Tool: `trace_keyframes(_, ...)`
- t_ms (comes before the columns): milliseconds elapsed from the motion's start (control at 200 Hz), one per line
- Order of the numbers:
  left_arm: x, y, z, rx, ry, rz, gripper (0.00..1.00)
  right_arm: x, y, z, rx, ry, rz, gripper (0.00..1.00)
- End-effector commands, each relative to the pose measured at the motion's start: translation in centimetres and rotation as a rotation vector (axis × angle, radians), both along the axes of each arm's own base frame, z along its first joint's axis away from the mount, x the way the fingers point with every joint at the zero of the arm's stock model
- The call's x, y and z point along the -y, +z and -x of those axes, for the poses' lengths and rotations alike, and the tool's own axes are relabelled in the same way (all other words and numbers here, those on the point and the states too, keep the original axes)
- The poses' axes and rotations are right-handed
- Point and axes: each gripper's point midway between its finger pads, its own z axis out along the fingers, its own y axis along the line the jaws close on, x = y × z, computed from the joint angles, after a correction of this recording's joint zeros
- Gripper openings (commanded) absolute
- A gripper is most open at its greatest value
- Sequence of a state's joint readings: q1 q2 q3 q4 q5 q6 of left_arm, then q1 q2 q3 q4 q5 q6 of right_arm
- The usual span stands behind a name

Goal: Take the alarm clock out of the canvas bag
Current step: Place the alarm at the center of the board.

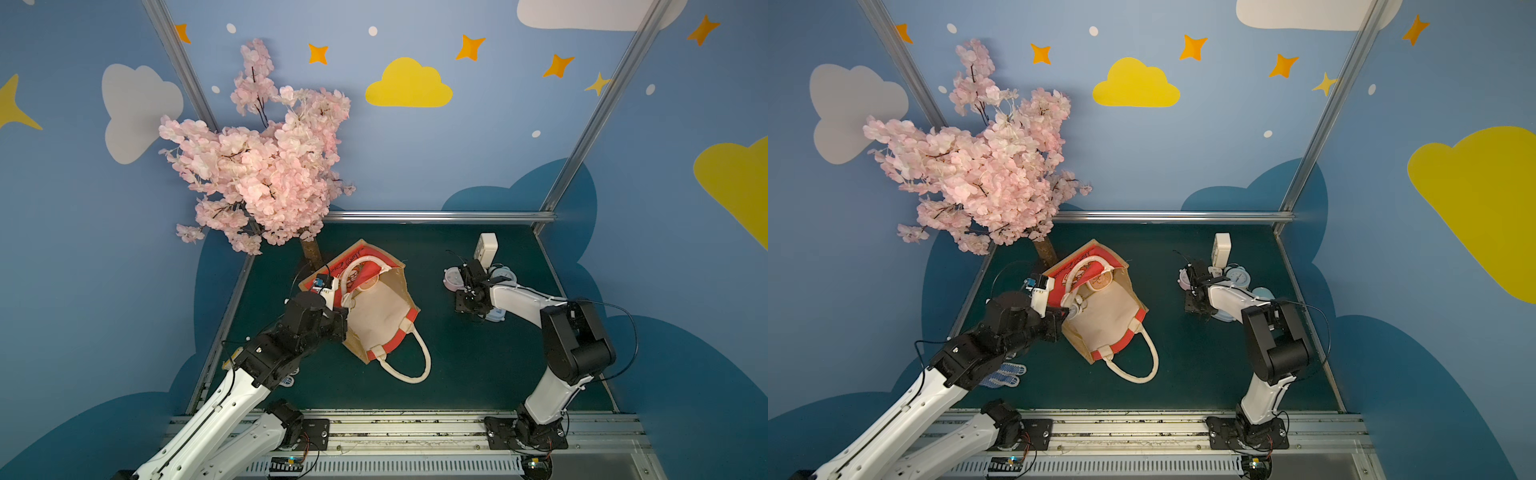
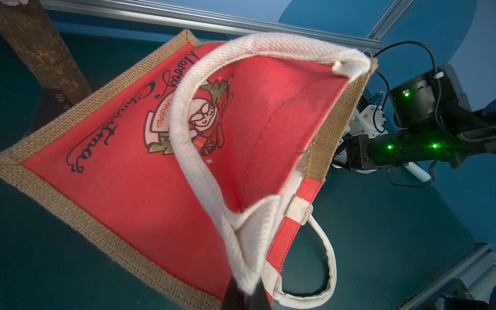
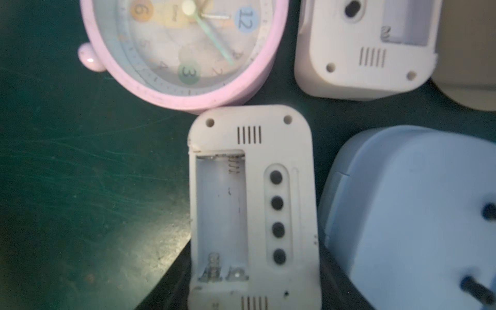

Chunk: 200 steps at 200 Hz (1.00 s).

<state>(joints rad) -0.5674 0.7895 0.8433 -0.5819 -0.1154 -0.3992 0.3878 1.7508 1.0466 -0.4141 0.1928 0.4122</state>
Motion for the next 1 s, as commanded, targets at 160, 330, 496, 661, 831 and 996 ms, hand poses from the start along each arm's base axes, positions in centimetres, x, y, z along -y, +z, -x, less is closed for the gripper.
trace_keyframes(160,0.3,0.3,-0.2,0.016,-0.013,0.013,0.06,-0.1,-0.4,-0.4,-0.009,-0.02,-0.013,0.6)
trace_keyframes(330,0.3,0.2,-0.2,0.015,-0.011,0.015,0.06,-0.4,0.0,-0.1,0.006,-0.031,-0.051,0.68)
trace_keyframes(496,0.5,0.1,-0.2,0.015,-0.014,0.024,0.06,-0.5,0.7,0.1,0.024,-0.04,-0.07,0.71)
trace_keyframes(661,0.4,0.2,-0.2,0.016,-0.013,0.023,0.06,-0.4,1.5,0.4,0.049,-0.04,-0.08,0.71)
trace_keyframes(831,0.2,0.1,-0.1,0.02,-0.007,0.019,0.07,-0.5,3.4,0.6,0.121,-0.021,-0.113,0.72)
trace_keyframes(996,-0.3,0.0,0.2,0.026,0.006,0.014,0.09,-2.2,7.0,1.3,0.3,0.07,-0.217,0.73)
